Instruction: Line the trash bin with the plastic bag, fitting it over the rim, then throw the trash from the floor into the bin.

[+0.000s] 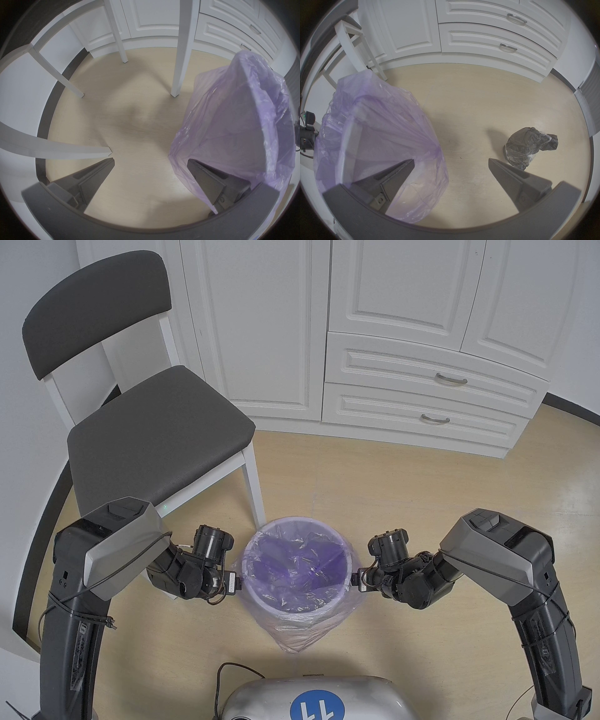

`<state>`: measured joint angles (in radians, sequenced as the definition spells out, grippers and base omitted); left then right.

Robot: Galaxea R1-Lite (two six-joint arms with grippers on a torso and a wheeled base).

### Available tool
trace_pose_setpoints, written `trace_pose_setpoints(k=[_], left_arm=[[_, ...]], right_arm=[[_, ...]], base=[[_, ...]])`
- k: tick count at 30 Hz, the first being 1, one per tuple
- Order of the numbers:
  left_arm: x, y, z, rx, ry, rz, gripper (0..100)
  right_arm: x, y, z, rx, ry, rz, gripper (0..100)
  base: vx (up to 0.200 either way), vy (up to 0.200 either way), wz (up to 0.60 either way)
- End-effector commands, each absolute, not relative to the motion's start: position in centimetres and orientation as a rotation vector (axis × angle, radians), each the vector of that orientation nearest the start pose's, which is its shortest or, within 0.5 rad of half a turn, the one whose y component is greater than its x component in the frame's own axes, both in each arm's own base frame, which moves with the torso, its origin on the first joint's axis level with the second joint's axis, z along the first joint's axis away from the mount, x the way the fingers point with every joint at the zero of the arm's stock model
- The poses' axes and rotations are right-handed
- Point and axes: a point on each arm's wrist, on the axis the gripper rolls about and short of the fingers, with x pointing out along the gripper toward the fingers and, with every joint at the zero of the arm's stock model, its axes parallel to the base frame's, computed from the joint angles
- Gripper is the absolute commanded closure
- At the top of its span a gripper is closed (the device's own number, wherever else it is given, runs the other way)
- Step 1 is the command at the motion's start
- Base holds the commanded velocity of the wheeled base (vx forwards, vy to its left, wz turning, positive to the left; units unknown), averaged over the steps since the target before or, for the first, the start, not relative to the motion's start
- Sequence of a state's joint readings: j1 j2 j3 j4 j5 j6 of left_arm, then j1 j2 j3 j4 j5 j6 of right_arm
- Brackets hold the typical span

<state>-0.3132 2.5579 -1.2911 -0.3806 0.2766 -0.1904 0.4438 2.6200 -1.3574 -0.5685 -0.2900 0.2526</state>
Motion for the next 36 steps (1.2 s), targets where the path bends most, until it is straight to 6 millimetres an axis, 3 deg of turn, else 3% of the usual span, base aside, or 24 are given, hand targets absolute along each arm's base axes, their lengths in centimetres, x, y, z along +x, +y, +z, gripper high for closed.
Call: trace_pose_setpoints(k=[1,7,12,20,27,36], left_arm=[[42.0,-12.5,-5.3,0.074,0.842,0.055,0],[42.1,-11.5,-2.9,0.05,0.806,0.061,0],[42.0,-10.8,-2.2,0.041,0.796,0.071,0],[42.2,-10.9,-2.8,0.043,0.804,0.072,0],[43.3,-10.2,-5.8,0.06,0.83,0.094,0],[45.7,-12.0,-5.5,0.074,0.851,0.063,0]], right_arm=[[42.3,18.7,-4.4,0.0,0.641,0.055,0],[41.5,17.8,-1.5,0.002,0.619,0.053,0],[40.5,18.0,-0.5,-0.024,0.612,0.074,0],[40.2,18.4,-0.2,-0.023,0.606,0.084,0],[39.8,19.0,0.5,-0.013,0.579,0.1,0],[39.4,18.9,2.2,0.004,0.522,0.113,0]], base=[[0.0,0.0,0.0],[0.0,0.0,0.0],[0.0,0.0,0.0],[0.0,0.0,0.0],[0.0,0.0,0.0],[0.0,0.0,0.0]])
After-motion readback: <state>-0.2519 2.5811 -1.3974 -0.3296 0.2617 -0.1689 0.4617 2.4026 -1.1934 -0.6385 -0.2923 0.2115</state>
